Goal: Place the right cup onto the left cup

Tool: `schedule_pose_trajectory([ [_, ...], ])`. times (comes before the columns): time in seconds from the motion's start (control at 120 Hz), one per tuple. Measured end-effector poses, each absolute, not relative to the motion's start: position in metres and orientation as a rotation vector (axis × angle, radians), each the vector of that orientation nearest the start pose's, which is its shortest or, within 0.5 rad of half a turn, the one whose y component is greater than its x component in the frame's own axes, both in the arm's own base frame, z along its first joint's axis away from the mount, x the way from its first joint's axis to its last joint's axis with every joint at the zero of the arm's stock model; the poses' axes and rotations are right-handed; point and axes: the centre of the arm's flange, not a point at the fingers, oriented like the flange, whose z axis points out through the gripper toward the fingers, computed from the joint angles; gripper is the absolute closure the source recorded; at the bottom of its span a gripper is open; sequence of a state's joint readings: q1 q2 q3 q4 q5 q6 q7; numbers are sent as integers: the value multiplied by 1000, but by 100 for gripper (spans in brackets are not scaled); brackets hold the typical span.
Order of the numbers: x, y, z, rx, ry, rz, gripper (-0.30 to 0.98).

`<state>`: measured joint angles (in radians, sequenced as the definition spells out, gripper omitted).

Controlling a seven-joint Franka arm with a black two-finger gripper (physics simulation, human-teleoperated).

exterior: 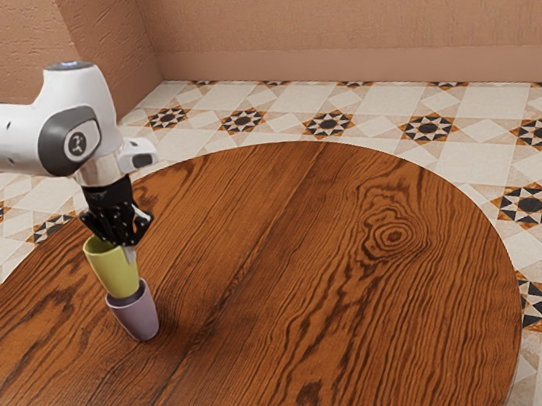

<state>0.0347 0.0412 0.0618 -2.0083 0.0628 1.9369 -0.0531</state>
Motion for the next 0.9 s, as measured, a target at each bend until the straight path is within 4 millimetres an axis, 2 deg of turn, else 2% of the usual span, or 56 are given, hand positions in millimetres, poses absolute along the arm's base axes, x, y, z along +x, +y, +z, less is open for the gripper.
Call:
schedule_pose_trajectory([
  [0.375, 544, 72, 421, -3072, -249, 177, 78],
  [0.692, 552, 61, 410, -3072, -223, 167, 78],
  [0.9, 555, 65, 402, -3075, -240, 160, 78],
])
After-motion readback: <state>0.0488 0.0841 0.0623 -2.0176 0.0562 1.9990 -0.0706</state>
